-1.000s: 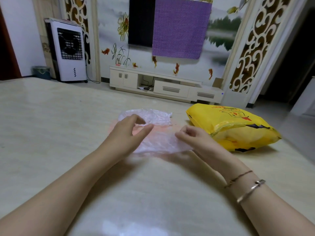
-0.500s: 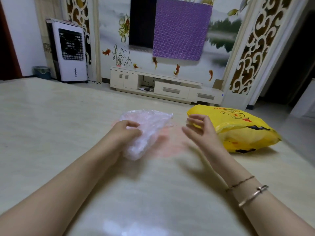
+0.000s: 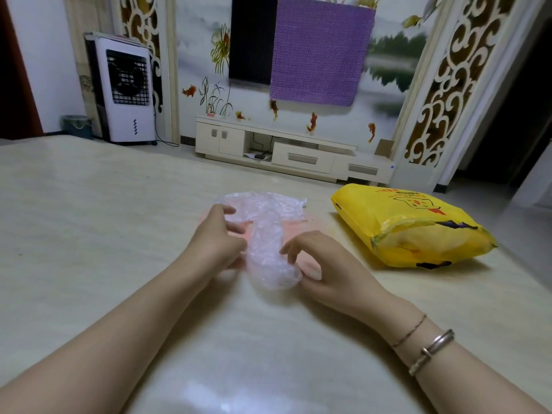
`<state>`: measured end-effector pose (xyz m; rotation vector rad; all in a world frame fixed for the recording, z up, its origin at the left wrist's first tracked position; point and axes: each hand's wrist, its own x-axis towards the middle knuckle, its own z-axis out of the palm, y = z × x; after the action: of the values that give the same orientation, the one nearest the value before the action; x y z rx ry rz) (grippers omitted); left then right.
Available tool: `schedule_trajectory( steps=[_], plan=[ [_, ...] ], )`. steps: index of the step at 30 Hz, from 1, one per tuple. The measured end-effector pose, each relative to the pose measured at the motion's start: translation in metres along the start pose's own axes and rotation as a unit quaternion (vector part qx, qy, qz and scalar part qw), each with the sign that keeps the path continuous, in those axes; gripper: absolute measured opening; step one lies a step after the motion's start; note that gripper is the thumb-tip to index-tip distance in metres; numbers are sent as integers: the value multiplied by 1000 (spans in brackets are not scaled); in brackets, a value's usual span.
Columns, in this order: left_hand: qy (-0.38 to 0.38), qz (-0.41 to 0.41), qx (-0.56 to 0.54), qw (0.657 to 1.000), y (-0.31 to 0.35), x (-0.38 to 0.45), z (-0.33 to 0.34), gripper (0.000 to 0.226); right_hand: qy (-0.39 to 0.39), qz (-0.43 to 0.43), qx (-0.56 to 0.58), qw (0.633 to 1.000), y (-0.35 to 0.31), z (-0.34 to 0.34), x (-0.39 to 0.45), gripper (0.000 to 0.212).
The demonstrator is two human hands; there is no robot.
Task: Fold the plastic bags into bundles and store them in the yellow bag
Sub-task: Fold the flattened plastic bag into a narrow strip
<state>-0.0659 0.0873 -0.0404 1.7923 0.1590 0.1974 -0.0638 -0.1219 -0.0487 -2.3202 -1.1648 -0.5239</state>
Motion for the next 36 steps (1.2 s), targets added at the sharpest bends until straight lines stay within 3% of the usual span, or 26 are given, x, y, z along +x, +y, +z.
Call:
schedule_trajectory(
  steps=[3, 5, 9, 12, 17, 21, 24, 27, 30, 32, 36],
  plan=[
    [28, 166, 91, 982, 5, -4, -4, 34, -20, 40, 46, 998, -4, -4, -4, 19],
    [-45, 195, 72, 977, 6, -9, -1, 28, -41, 69, 69, 994, -6, -7, -6, 26],
    [-171, 135, 99, 971, -1, -9, 4, 29, -51, 129, 137, 981, -6, -7, -8, 13],
    [-158, 65, 112, 979, -2, -4, 9, 22, -12, 172, 189, 967, -6, -4, -3, 10],
    [-138, 45, 136, 980, -3, 0, 11, 64, 61, 256, 213, 941, 3, 7, 16, 24],
    [-112, 31, 185, 976, -6, 1, 11, 36, 52, 315, 133, 938, 13, 20, 20, 24],
    [-91, 19, 178, 980, -5, 4, 12, 35, 77, 296, 65, 950, 12, 19, 20, 20],
    [-83, 10, 171, 982, -4, 6, 13, 37, 127, 169, 75, 974, 1, 11, 21, 12],
    [-82, 6, 157, 984, -6, 8, 13, 41, 42, 110, 79, 990, -8, 11, 17, 32],
    [-85, 1, 146, 986, -6, 10, 13, 45, -36, 121, 70, 990, -12, 13, 14, 44],
    [-104, -20, 99, 989, -3, 7, 5, 45, -69, 144, 44, 986, -11, 17, 8, 41]
  ],
)
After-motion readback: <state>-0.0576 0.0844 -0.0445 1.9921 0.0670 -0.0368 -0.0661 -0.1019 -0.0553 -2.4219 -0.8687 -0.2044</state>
